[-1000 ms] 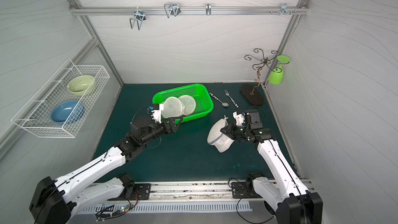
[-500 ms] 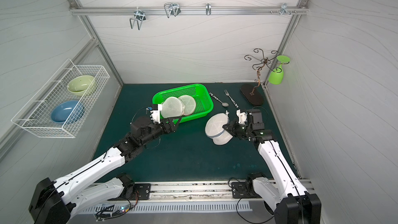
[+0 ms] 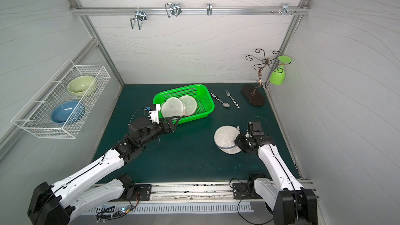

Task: Turn the laundry bag inside out
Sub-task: Place the laundry bag at the center of the board.

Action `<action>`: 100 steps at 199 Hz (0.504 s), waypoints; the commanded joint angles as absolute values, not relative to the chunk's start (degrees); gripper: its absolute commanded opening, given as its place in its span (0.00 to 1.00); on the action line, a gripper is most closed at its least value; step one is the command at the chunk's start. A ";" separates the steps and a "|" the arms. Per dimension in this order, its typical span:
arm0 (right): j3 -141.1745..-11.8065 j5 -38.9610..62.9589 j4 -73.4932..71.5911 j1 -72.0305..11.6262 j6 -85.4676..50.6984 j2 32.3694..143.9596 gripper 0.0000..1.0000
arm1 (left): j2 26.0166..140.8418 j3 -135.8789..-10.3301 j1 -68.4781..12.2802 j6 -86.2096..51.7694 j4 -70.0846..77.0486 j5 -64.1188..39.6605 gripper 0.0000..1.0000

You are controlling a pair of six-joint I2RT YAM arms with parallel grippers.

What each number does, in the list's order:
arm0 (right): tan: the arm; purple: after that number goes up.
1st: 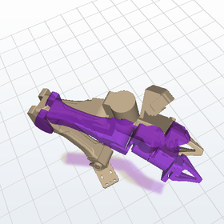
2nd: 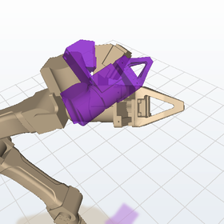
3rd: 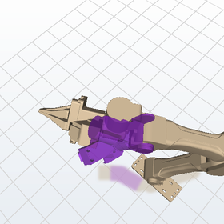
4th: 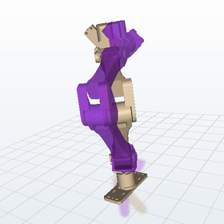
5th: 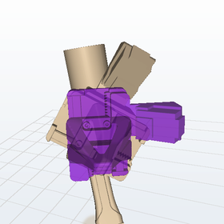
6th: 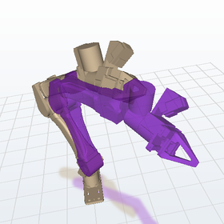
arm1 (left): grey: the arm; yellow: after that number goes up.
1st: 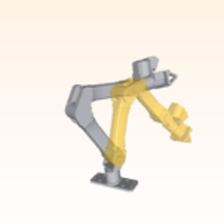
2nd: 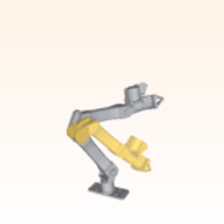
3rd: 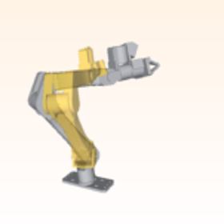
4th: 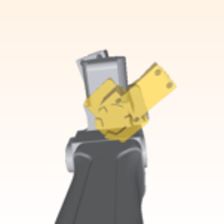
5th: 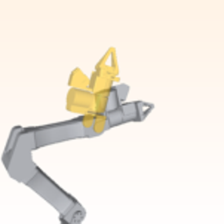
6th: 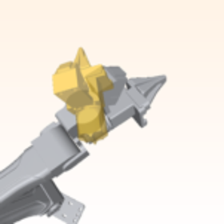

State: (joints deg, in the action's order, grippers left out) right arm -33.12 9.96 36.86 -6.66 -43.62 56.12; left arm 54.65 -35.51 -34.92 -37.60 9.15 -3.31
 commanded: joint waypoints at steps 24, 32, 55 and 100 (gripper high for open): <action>-37.78 -0.59 44.71 -6.42 -42.17 55.17 0.62 | 52.74 -36.58 -34.58 -35.77 6.82 -0.42 0.81; -38.93 -1.75 45.31 -6.44 -41.28 55.20 0.64 | 52.66 -36.72 -34.63 -35.86 5.75 0.49 0.81; -42.97 -5.46 46.53 -7.00 -37.97 54.81 0.65 | 52.25 -37.33 -34.55 -35.60 2.19 3.77 0.81; -50.68 -4.21 47.21 -14.20 -29.88 55.07 0.45 | 50.84 -37.13 -34.43 -35.08 -0.78 8.25 0.81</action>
